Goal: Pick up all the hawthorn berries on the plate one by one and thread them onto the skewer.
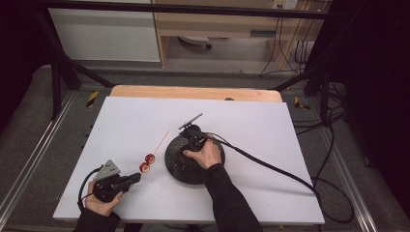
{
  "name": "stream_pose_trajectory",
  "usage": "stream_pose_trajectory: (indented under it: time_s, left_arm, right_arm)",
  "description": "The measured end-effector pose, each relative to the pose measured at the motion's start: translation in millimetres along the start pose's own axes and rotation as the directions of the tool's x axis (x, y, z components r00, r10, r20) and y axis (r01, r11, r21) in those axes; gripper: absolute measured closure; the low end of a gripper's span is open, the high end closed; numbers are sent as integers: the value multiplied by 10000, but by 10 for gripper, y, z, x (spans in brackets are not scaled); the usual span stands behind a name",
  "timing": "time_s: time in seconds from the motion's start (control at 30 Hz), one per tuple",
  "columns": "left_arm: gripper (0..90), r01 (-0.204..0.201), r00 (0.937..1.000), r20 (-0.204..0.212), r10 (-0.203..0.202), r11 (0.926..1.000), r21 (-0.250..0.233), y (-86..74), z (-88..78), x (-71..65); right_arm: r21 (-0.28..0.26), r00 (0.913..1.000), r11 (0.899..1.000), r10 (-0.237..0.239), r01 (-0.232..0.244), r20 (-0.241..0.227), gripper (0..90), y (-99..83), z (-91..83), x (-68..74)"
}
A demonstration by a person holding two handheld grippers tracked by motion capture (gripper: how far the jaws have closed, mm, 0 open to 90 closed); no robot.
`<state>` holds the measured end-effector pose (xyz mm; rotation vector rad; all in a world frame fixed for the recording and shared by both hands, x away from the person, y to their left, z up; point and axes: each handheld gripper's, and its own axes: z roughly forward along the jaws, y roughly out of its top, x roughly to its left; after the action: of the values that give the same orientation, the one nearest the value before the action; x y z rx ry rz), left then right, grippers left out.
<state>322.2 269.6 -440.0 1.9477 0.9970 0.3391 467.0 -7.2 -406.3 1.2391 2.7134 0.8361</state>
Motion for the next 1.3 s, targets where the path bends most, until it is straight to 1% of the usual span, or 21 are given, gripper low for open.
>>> stream_pose_trajectory:
  time_s: [0.1,0.23,0.43,0.57,0.7,0.83,1.13,1.3]
  left_arm:
    - [882,-13,10000,2,13,10000,-8,1,2,-4]
    - [882,-20,10000,4,20,10000,-2,0,5,-5]
    - [882,-41,10000,11,41,10000,4,-1,3,-5]
    - [882,-36,10000,10,36,10000,-1,0,3,-4]
    - [882,-49,10000,20,49,10000,1,0,3,-5]
    - [882,-61,10000,20,61,10000,3,-1,2,-7]
    - [882,-75,10000,23,75,10000,6,0,4,-9]
    - [882,-73,10000,42,74,10000,-12,1,5,-13]
  right_arm:
    - [215,9998,9996,177,-176,-21,434,3,43,-14]
    - [248,9994,9991,343,-341,-91,489,8,77,-40]
    - [439,9981,9974,588,-579,-193,544,9,122,-55]
    - [463,9975,9969,653,-641,-258,572,10,130,-62]
    - [493,9967,9959,773,-759,-268,593,12,136,-65]
    - [549,9965,9955,790,-773,-290,617,13,133,-68]
    - [656,9960,9945,840,-819,-306,625,16,127,-69]
    - [571,9958,9948,864,-845,-318,628,24,89,-68]
